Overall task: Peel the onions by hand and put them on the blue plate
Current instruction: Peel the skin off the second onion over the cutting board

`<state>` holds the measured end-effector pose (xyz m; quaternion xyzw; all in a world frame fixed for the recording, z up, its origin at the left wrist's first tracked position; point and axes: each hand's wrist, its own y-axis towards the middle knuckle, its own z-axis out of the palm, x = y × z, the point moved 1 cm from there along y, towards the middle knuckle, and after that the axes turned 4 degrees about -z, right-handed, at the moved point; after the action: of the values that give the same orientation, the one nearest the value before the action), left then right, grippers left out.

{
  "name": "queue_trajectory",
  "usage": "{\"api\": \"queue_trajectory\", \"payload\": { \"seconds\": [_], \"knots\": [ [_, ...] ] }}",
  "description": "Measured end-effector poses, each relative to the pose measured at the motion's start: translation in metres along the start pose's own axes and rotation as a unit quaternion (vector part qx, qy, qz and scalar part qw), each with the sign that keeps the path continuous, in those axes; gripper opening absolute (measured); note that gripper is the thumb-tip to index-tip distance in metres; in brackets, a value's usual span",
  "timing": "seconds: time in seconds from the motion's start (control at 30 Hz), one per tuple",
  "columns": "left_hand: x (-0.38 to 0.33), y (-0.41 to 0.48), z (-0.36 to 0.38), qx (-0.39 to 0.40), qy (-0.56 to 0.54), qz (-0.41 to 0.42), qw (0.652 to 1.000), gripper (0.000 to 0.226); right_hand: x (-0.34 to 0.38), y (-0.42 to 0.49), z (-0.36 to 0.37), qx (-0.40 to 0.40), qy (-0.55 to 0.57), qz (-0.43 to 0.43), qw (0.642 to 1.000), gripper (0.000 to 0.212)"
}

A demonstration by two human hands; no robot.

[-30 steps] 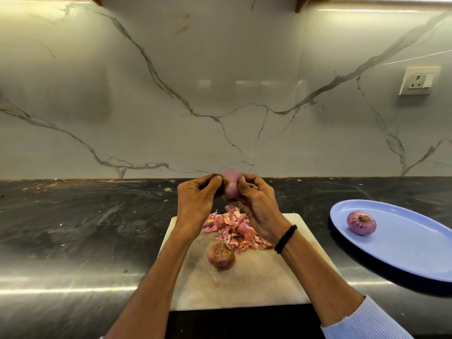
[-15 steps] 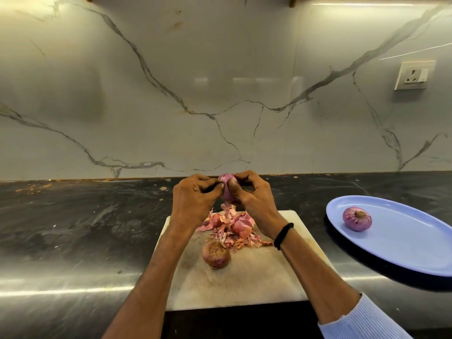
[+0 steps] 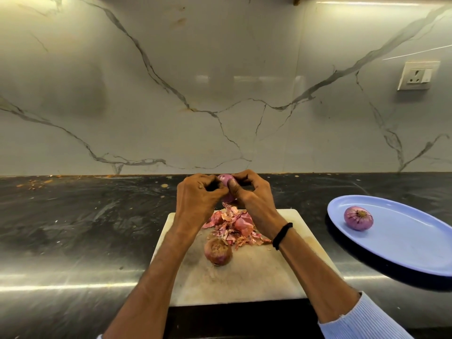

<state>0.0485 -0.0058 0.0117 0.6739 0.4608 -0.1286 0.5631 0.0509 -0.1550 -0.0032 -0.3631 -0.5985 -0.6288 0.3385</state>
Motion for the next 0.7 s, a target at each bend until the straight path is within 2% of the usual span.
{"api": "queue_trajectory", "payload": {
  "seconds": [0.13,0.23,0.3,0.43,0.57,0.7],
  "knots": [
    [-0.007,0.0,-0.003,0.012,-0.114,-0.084,0.99,0.004,-0.002,0.002,0.001,-0.013,0.055,0.026,0.998,0.02],
    [-0.01,0.0,-0.005,0.01,-0.18,-0.119,0.976,0.018,-0.003,0.004,0.001,-0.025,0.084,0.042,0.995,0.02],
    [-0.012,0.0,-0.005,0.015,-0.21,-0.13,0.969,0.014,-0.003,0.005,-0.001,-0.033,0.094,0.047,0.994,0.021],
    [-0.013,0.0,-0.004,0.027,-0.215,-0.123,0.968,0.021,-0.002,0.005,-0.003,-0.04,0.093,0.033,0.994,0.02],
    [-0.007,0.002,-0.002,0.025,-0.144,-0.102,0.984,0.025,-0.003,0.007,-0.003,-0.038,0.048,-0.006,0.998,0.019],
    [-0.005,0.002,-0.003,0.025,-0.195,-0.164,0.967,0.021,-0.002,0.007,-0.002,-0.031,0.001,-0.034,0.999,0.015]
  ]
}}
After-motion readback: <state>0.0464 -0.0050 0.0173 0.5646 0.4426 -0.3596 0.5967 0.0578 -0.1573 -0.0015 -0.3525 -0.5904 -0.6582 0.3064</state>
